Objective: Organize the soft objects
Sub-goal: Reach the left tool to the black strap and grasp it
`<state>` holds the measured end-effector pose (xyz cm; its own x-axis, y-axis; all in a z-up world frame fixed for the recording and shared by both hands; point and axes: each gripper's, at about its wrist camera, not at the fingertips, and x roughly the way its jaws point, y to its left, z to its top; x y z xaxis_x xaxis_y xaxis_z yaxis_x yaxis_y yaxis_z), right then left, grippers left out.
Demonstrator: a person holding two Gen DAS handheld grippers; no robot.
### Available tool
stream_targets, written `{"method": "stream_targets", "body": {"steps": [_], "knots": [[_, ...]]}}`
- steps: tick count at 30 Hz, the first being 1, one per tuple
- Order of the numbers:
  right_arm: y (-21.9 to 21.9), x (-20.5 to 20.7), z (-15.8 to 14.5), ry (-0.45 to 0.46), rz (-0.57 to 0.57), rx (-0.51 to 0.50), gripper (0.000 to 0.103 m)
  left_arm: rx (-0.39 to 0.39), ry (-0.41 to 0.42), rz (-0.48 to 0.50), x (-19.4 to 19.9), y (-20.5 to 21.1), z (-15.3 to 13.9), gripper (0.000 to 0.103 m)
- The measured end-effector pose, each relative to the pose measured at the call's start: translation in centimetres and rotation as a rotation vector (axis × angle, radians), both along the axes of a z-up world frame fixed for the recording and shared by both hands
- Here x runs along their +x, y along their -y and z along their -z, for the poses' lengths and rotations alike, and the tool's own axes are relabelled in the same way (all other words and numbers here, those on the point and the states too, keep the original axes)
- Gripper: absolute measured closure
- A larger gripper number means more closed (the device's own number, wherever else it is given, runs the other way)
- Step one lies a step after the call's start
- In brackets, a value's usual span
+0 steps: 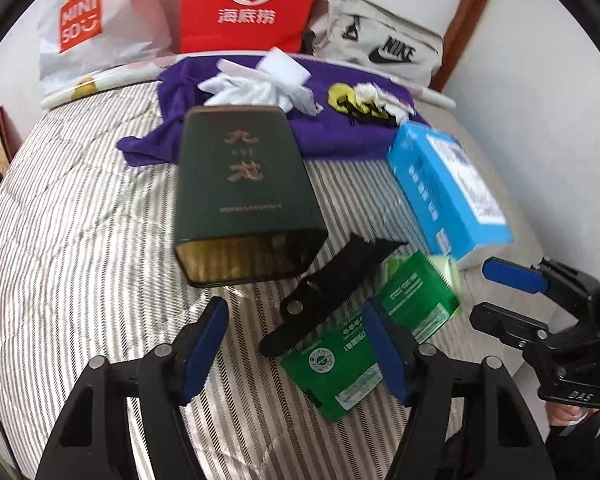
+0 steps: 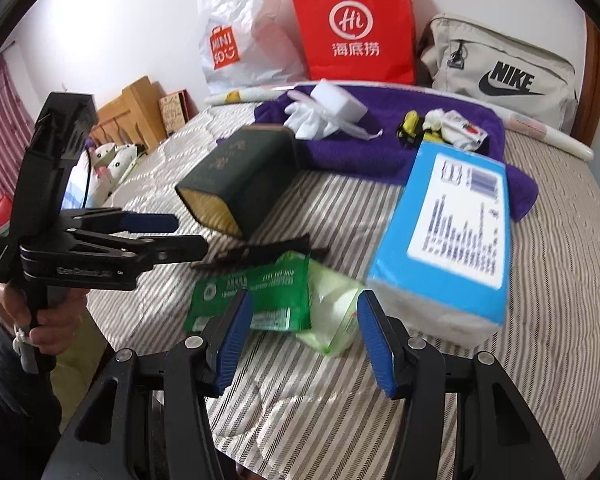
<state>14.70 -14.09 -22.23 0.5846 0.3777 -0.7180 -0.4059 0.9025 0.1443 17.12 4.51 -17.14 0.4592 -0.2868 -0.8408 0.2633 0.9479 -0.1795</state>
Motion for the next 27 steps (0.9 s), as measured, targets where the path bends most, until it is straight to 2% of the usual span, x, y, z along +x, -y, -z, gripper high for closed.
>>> {"method": "stream_targets", "body": {"steps": [3, 5, 8, 12, 13, 14, 16, 19, 24, 27], "knots": [[-0.2, 0.2, 0.8, -0.015, -0.012, 0.009, 0.049, 0.039, 0.009, 0.027, 0.2, 0.6, 0.7, 0.038], [-0.6, 0.4, 1.2, -0.016, -0.021, -0.001, 0.049, 0.045, -0.009, 0.044, 0.5, 0.8, 1.4, 0.042], [-1.2, 0.6, 1.7, -0.011, -0.037, -0.019, 0.049, 0.053, -0.023, 0.06, 0.9, 1.1, 2.3, 0.043], [-1.7, 0.8, 2.4, -0.025, -0.048, -0.024, 0.049, 0.076, 0.008, 0.091, 0.9, 1.5, 2.4, 0.046], [-1.7, 0.8, 2.6, -0.028, -0.049, -0.025, 0.049, 0.083, 0.012, 0.089, 0.9, 1.5, 2.4, 0.053], [-1.7, 0.8, 2.7, -0.029, -0.049, -0.028, 0.049, 0.089, 0.016, 0.093, 0.9, 1.6, 2.4, 0.054], [-1.6, 0.8, 2.8, -0.027, -0.046, -0.036, 0.049, 0.076, 0.009, 0.117, 0.8, 1.7, 2.3, 0.076], [-1.4, 0.5, 2.8, -0.027, -0.05, -0.03, 0.049, 0.106, 0.009, 0.11, 0.6, 1.7, 2.4, 0.09], [-1.5, 0.1, 2.8, -0.008, -0.063, -0.054, 0.049, 0.047, -0.017, 0.089, -0.6, 0.3, 1.9, 0.093], [-1.5, 0.0, 2.9, -0.002, -0.066, -0.057, 0.049, 0.059, -0.017, 0.075, -1.6, -0.4, 1.8, 0.093]]}}
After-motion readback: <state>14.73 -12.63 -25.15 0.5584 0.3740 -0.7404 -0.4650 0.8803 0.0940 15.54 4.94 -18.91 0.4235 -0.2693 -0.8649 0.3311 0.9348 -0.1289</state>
